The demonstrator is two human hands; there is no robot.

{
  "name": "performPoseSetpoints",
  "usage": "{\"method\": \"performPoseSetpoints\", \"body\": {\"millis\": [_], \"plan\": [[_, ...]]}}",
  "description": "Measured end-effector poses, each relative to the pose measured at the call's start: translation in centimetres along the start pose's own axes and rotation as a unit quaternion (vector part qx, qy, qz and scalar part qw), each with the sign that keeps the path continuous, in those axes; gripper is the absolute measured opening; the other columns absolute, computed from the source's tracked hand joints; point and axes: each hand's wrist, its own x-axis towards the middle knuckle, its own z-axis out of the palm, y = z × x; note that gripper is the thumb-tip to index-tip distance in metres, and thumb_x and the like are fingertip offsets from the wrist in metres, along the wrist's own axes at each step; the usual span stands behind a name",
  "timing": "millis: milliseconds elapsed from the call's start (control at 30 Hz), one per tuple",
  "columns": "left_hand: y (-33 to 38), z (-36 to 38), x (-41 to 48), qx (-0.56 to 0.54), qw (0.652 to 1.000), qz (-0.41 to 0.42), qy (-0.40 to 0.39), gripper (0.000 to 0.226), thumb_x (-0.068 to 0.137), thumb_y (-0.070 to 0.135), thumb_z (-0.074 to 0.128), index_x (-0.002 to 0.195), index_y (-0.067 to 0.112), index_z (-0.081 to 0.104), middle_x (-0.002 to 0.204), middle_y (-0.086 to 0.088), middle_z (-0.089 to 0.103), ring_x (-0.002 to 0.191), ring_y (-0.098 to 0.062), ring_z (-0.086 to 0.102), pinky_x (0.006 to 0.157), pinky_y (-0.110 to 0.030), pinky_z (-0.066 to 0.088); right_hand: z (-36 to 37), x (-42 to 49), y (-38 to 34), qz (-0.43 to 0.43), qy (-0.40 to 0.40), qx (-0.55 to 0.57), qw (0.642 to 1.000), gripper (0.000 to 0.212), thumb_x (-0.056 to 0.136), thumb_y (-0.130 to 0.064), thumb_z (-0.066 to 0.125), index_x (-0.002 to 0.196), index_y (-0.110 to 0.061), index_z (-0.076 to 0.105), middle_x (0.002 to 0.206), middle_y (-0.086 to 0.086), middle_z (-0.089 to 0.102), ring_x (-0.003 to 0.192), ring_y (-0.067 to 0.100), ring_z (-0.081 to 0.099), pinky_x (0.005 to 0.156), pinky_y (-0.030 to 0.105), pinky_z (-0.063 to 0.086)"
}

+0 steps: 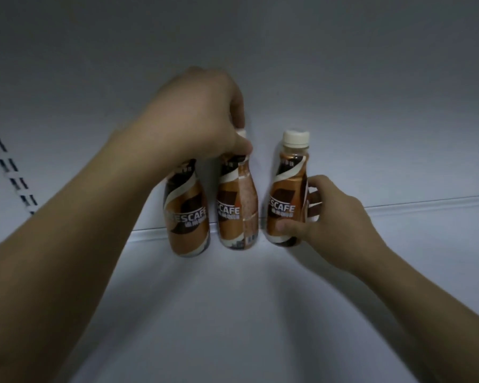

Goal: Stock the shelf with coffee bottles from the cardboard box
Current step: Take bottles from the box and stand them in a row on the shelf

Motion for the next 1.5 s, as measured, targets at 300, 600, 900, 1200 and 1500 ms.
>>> {"method": "performPoseSetpoints", "body": {"millis": [300,600,900,1200,1500], "plan": [[-0.6,-0.6,0.1,0.036,0.999,0.002,0.005,0.027,0.064,0.044,0.08,0.079,0.027,0.065,0.074,0.01,0.06,0.065,-0.004,0.052,0.048,-0.023,0.035,2.1,-0.6,-0.1,-0.01,-0.002,0.107,0.994,0.056,0.065,-0.03,0.085,0.106,-0.045,0.05,0.085,-0.034,0.057,0.079,-0.025,0.053,0.059,-0.006,0.039],[0.6,-1.0,-1.0,0.085,0.996,0.007,-0.009,0.037,0.072,0.047,0.072,0.099,0.024,0.062,0.094,0.002,0.061,0.083,-0.017,0.056,0.07,-0.035,0.049,0.9,-0.2,-0.8,-0.029,-0.081,0.053,0.995,0.068,0.064,-0.042,0.084,0.121,-0.037,0.046,0.102,-0.025,0.057,0.095,-0.006,0.058,0.069,0.005,0.038],[10.6,0.6,-2.6,0.042,0.972,0.23,0.015,0.053,0.075,0.062,0.06,0.119,0.033,0.053,0.123,0.007,0.057,0.112,-0.019,0.051,0.087,-0.038,0.044,-13.2,-4.1,-0.1,-0.061,0.065,-0.166,0.982,0.096,0.067,-0.063,0.071,0.147,-0.039,0.023,0.151,-0.01,0.035,0.135,0.014,0.037,0.105,0.032,0.033],[30.4,7.4,-4.6,-0.063,0.893,0.437,-0.086,0.071,0.074,0.068,0.056,0.134,0.032,0.045,0.132,0.006,0.054,0.12,-0.017,0.047,0.092,-0.038,0.043,-25.2,-18.4,8.6,0.143,0.145,-0.326,0.923,0.095,0.072,-0.067,0.063,0.15,-0.033,0.02,0.157,0.0,0.028,0.143,0.02,0.025,0.114,0.048,0.025],[50.3,15.5,-14.2,-0.144,0.767,0.598,-0.181,0.068,0.072,0.059,0.066,0.13,0.028,0.05,0.129,-0.002,0.056,0.118,-0.023,0.05,0.089,-0.036,0.043,-31.3,-38.4,16.5,0.444,0.17,-0.352,0.806,0.098,0.074,-0.06,0.068,0.151,-0.032,0.016,0.156,-0.001,0.029,0.14,0.026,0.029,0.112,0.049,0.027]]}}
